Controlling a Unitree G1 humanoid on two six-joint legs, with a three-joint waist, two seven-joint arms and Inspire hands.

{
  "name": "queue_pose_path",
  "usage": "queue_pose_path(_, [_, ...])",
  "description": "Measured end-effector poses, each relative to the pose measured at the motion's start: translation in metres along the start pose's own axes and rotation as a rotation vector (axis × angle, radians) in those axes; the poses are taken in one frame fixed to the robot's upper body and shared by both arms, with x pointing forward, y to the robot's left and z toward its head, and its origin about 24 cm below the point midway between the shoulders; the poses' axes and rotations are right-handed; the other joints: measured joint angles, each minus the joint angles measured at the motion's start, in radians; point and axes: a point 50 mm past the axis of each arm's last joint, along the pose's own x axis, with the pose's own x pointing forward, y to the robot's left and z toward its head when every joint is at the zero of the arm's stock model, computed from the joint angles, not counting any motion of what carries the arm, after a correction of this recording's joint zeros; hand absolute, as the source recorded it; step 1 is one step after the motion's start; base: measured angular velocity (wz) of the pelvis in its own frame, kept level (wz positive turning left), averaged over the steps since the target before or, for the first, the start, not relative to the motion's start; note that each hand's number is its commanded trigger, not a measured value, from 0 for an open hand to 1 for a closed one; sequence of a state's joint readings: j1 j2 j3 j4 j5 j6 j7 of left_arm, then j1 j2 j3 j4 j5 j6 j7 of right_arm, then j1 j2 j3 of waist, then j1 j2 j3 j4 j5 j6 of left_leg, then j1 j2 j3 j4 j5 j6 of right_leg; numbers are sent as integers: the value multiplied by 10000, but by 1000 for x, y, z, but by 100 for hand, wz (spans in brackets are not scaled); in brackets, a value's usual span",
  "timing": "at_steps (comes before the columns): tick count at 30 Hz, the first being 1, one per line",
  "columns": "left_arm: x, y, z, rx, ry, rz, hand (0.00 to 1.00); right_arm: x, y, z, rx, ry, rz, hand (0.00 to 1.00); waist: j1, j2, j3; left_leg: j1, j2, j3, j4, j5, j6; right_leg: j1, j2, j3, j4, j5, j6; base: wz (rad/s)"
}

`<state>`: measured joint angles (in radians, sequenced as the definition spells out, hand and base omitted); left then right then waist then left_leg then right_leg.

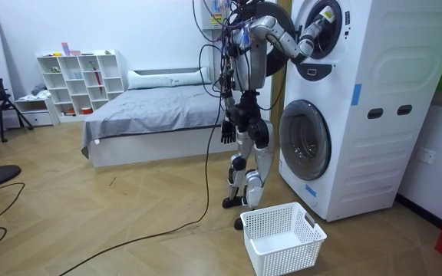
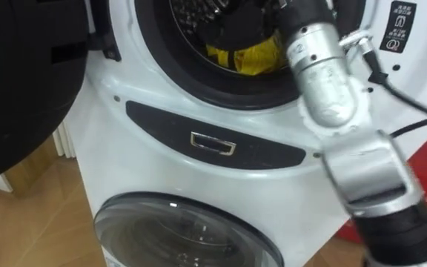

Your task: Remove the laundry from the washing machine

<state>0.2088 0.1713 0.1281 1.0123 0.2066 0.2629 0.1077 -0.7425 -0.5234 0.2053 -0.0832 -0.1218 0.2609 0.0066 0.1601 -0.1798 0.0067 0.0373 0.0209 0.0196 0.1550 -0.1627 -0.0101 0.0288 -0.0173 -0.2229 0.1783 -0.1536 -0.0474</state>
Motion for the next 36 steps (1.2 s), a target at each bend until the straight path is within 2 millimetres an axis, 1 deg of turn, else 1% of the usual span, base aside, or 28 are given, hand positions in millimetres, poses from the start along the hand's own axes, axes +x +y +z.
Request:
queue_pose_path(1, [0, 2, 0, 25, -3, 21, 0, 0, 0, -10, -225, 281, 421, 0, -24, -78, 49, 96, 8, -26, -3, -10, -13, 163, 18, -11, -77, 3, -3, 5])
queue_pose_path(2, [0, 3, 0, 36, -4, 54, 0, 1, -1, -17, -348, 610, 673, 0, -18, -123, 46, 129, 13, -44, 20, -29, -18, 225, 23, -31, -98, 3, -3, 10])
queue_pose_path(3, [1, 6, 2, 56, -59, 103, 0, 0, -1, -31, -648, 1296, 1124, 0, 22, -216, 27, 114, 16, -93, 139, -97, -25, 259, 32, -58, -105, -4, -4, 8])
queue_pose_path(4, [1, 9, 4, 31, -80, 119, 0, 1, 0, -37, -1174, 1640, 1538, 0, 59, -303, 13, 79, 14, -128, 174, -140, -32, 289, 37, -51, -100, -6, -4, 9])
queue_pose_path(5, [1, 11, 3, -69, -24, 128, 0, 1, 2, -45, -1235, 2023, 1939, 0, 88, -363, 16, 77, -4, -204, 190, -144, -26, 314, 32, -59, -104, -5, -2, 5])
queue_pose_path(6, [2, 11, 3, -93, 0, 135, 0, 1, 3, -50, -1322, 2279, 2128, 0, 88, -398, -7, 72, -13, -220, 204, -146, -23, 314, 28, -75, -104, -7, 3, 12])
queue_pose_path(7, [2, 13, 3, -121, 16, 172, 0, 0, 5, -60, -1508, 2772, 2479, 0, 90, -457, -36, 55, -38, -266, 283, -149, -13, 314, 29, -150, -117, -9, 14, 16])
queue_pose_path(8, [2, 14, 4, -160, -2, 205, 0, 0, 5, -62, -1677, 2970, 2770, 0, 87, -484, -36, 10, -62, -314, 303, -152, -7, 313, 30, -235, -119, -14, 26, 16])
queue_pose_path(13, [4, 22, 5, -272, 172, 318, 0, 1, 5, -61, -1889, 3064, 3557, 0, 47, -510, -54, 21, -68, -371, 255, -155, 4, 307, 20, -258, -106, -22, 42, 2])
queue_pose_path(17, [4, 22, 13, -531, -71, 187, 0, 2, 5, -58, -1866, 3061, 4094, 0, 10, -508, -53, 85, -51, -360, 185, -165, 13, 375, 27, -270, -101, -22, 42, 0])
queue_pose_path(21, [4, 24, 14, -521, -89, 131, 0, 2, 6, -56, -1918, 3114, 4440, 0, 3, -518, -61, 109, -46, -363, 116, -170, 20, 386, 41, -296, -105, -22, 42, 0])
queue_pose_path(30, [5, 27, 15, -531, -150, 39, 0, 0, 1, -51, -3115, 3356, 4969, 0, -1, -520, -63, 178, -46, -326, 113, -168, 22, 375, 41, -303, -107, -22, 42, 0])
queue_pose_path(31, [5, 27, 15, -532, -165, 20, 0, 0, 2, -49, -3333, 3361, 5105, 4, 3, -517, -61, 174, -46, -316, 111, -168, 22, 366, 38, -302, -106, -22, 42, 0])
queue_pose_path(32, [5, 27, 15, -544, -180, -1, 0, 0, 2, -47, -3577, 3338, 5224, 24, 5, -514, -58, 181, -46, -306, 109, -168, 22, 366, 39, -293, -105, -22, 42, 0])
queue_pose_path(33, [5, 27, 15, -540, -188, -9, 0, 0, 1, -46, -3708, 3338, 5286, 55, 8, -513, -58, 186, -45, -301, 107, -168, 22, 366, 39, -289, -106, -22, 42, 0])
queue_pose_path(34, [5, 28, 15, -511, -216, -42, 0, -1, 1, -44, -3938, 3357, 5416, 100, 8, -514, -59, 196, -41, -299, 105, -168, 22, 368, 39, -290, -102, -22, 42, 0])
queue_pose_path(36, [5, 27, 14, -479, -260, -103, 0, -1, 2, -42, -4065, 3342, 5663, 100, 31, -509, -55, 241, -33, -262, 80, -168, 22, 381, 41, -274, -96, -22, 42, -5])
